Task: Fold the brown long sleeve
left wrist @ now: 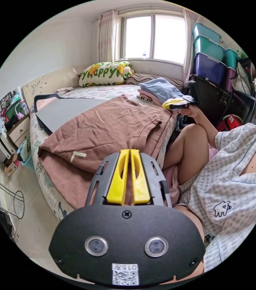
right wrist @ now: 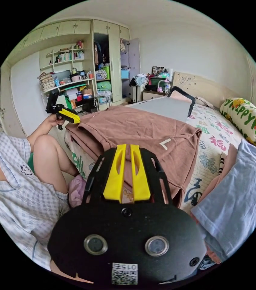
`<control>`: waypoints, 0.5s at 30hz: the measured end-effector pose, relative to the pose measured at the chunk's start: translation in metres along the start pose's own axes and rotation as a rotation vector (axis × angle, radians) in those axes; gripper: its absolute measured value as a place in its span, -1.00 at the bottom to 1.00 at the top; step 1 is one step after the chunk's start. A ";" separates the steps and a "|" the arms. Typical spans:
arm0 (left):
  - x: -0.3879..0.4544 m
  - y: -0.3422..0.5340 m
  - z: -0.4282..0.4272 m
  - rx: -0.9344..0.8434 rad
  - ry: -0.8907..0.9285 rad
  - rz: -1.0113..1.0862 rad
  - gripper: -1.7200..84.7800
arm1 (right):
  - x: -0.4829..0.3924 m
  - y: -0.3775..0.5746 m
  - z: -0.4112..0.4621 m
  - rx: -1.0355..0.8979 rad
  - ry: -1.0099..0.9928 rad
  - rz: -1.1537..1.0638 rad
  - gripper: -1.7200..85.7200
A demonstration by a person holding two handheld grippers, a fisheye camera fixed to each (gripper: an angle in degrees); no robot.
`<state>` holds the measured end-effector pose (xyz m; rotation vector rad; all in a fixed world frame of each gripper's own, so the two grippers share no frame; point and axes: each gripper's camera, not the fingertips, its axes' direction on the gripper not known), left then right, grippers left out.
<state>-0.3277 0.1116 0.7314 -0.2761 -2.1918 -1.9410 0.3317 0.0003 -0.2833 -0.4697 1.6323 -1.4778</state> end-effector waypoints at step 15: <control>-0.004 -0.020 0.009 -0.054 0.016 0.018 -0.96 | -0.019 0.018 0.024 -0.140 0.046 -0.060 -0.97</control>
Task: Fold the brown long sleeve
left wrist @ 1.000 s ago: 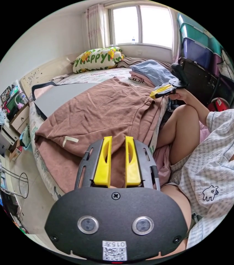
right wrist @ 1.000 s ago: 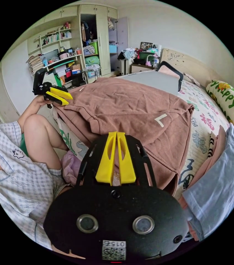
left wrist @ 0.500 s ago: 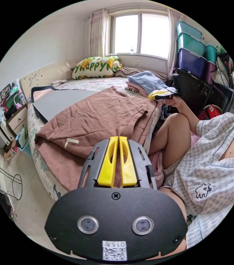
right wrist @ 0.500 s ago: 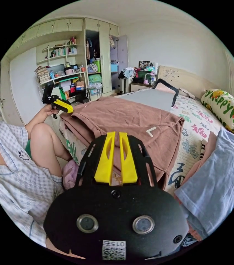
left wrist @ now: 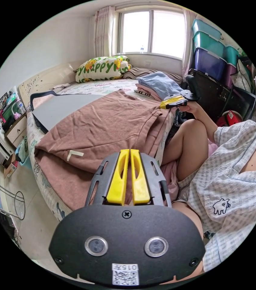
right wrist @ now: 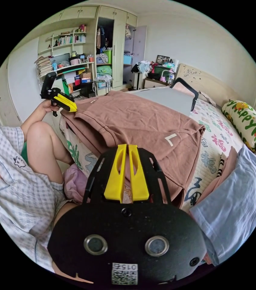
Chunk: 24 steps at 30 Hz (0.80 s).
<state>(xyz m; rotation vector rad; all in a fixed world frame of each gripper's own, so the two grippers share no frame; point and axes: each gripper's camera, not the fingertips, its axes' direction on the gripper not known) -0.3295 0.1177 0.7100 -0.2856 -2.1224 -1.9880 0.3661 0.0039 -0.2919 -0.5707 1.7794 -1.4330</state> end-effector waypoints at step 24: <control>0.000 -0.061 -0.029 0.067 0.046 0.046 -0.97 | 0.051 0.162 -0.070 0.262 0.086 0.384 -0.95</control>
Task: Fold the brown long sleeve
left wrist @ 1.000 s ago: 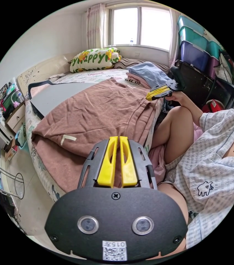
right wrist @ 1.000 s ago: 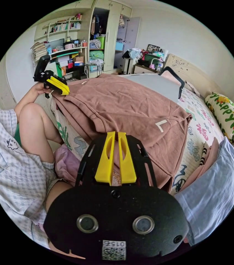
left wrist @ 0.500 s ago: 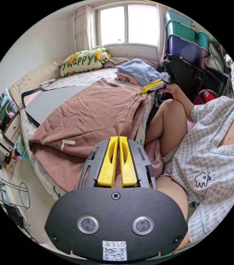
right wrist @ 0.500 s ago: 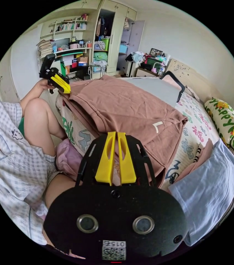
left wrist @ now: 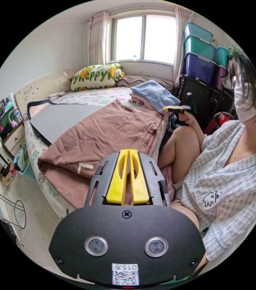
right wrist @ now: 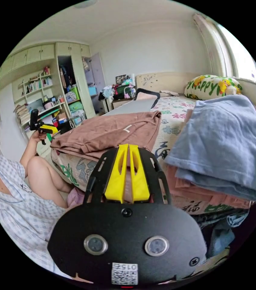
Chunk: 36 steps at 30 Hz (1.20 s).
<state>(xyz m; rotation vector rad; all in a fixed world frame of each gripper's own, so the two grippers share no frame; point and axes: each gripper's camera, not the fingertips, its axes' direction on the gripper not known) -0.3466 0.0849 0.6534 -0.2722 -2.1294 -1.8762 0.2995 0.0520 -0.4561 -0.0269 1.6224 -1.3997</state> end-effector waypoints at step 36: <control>-0.020 -0.485 0.440 -0.497 -0.204 0.112 -0.78 | 0.094 0.113 0.005 0.202 -0.284 0.131 -0.82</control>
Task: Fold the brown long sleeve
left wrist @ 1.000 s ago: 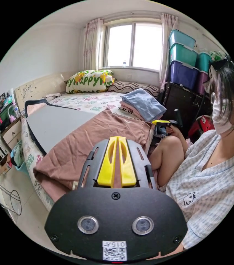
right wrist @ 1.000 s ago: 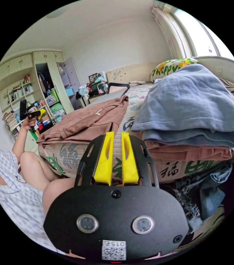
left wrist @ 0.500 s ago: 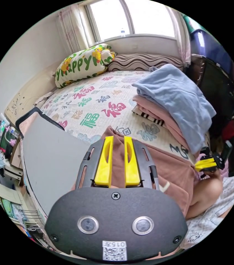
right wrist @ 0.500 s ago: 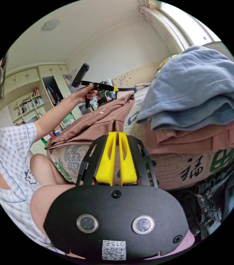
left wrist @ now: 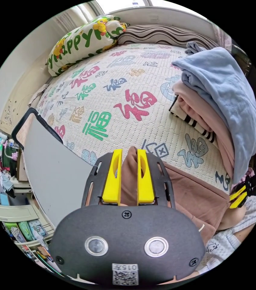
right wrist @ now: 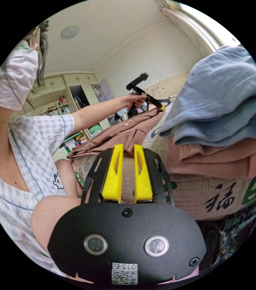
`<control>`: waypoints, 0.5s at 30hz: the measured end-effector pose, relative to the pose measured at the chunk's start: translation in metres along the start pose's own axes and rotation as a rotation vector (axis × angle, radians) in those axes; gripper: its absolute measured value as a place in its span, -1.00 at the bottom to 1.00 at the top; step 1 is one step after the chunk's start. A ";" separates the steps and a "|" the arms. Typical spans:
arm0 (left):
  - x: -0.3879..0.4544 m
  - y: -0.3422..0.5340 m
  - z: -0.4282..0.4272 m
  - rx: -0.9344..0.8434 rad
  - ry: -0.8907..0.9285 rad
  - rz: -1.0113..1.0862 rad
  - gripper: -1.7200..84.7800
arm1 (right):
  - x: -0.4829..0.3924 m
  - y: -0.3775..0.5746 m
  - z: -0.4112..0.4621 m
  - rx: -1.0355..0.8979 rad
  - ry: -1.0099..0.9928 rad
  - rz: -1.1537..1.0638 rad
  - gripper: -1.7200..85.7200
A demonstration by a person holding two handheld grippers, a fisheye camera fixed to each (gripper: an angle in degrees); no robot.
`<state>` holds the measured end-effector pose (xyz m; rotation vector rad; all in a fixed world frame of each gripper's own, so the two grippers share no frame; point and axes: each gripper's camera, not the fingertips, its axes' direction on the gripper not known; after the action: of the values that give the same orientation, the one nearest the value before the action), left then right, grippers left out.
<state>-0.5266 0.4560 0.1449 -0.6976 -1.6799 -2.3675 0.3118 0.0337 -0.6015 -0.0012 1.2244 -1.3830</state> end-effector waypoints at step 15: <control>-0.021 0.037 -0.017 0.171 -0.031 -0.039 -0.93 | -0.021 -0.030 0.000 0.076 0.114 0.120 -0.95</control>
<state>-0.4987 0.4242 0.1623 -0.6810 -1.8980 -2.2136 0.2960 0.0401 -0.5692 0.2039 1.2448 -1.3380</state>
